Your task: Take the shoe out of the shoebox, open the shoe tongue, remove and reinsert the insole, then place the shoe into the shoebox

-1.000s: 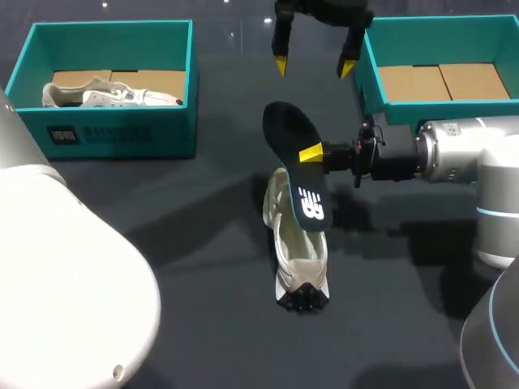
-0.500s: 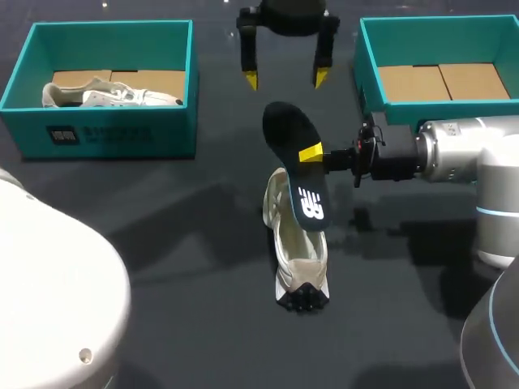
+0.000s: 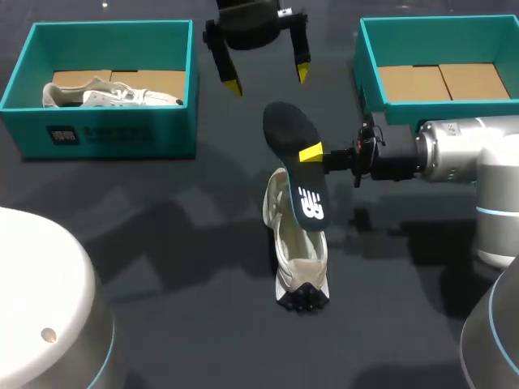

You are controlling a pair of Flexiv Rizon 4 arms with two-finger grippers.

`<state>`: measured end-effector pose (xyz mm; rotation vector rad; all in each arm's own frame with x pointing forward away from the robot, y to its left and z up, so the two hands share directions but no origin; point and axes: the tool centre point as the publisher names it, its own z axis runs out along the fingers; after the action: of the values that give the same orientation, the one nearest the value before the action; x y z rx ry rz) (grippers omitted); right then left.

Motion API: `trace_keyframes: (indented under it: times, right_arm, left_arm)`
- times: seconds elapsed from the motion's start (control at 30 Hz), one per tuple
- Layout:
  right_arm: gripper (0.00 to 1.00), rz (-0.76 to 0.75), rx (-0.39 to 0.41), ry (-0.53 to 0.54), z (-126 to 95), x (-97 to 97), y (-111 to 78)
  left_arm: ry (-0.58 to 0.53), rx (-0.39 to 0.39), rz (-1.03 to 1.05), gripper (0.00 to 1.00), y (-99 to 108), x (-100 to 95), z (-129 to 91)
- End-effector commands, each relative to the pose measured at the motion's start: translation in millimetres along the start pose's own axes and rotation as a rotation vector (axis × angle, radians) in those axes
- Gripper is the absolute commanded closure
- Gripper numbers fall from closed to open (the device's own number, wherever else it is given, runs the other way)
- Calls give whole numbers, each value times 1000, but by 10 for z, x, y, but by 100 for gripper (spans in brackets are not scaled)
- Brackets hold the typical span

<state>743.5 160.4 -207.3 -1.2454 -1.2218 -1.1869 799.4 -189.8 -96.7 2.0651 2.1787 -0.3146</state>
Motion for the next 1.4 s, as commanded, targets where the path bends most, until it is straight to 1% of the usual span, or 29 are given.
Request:
trace_keyframes:
  times: [0.03, 0.1, 0.13, 0.17, 0.2, 0.67, 0.7, 0.77, 0.83, 0.87, 0.9, 1.3, 1.33, 1.4]
  right_arm:
    - [100, 0, -2, -2, 0, -1, -14]
    - [100, 0, -2, -2, 0, -1, -14]
    - [100, 0, -2, -2, 0, -1, -14]
    - [100, 0, -2, -2, 0, -1, -14]
    - [100, 0, -2, -2, 0, -1, -14]
    - [100, 0, -2, -2, 0, -1, -14]
    - [100, 0, -2, -2, 0, -1, -14]
    - [100, 0, -2, -2, 0, -1, -14]
    - [100, 0, -2, -2, 0, -1, -14]
    - [100, 0, -2, -2, 0, -1, -14]
    - [100, 0, -2, -2, 0, -1, -14]
    - [100, 0, -2, -2, 0, -1, -14]
    - [100, 0, -2, -2, 0, -1, -14]
    - [100, 0, -2, -2, 0, -1, -14]
  left_arm:
    - [-315, -44, 19, 0, -104, 238, 58]
    - [-422, -37, 75, 0, -168, 356, 55]
    - [-461, -38, 68, 0, -188, 393, 59]
    - [-504, -18, 97, 0, -199, 426, 65]
    - [-532, -25, 110, 0, -209, 459, 73]
    - [-532, -25, 110, 0, -209, 459, 73]
    - [-558, -50, 99, 0, -222, 455, 145]
    - [-613, -40, 102, 0, -227, 462, 233]
    - [-690, -63, 112, 0, -248, 508, 280]
    - [-741, -94, 133, 0, -268, 541, 295]
    - [-802, -144, 154, 0, -289, 592, 308]
    - [-802, -144, 154, 0, -289, 592, 308]
    - [-833, -148, 160, 0, -311, 613, 407]
    - [-889, -161, 142, 0, -310, 684, 509]
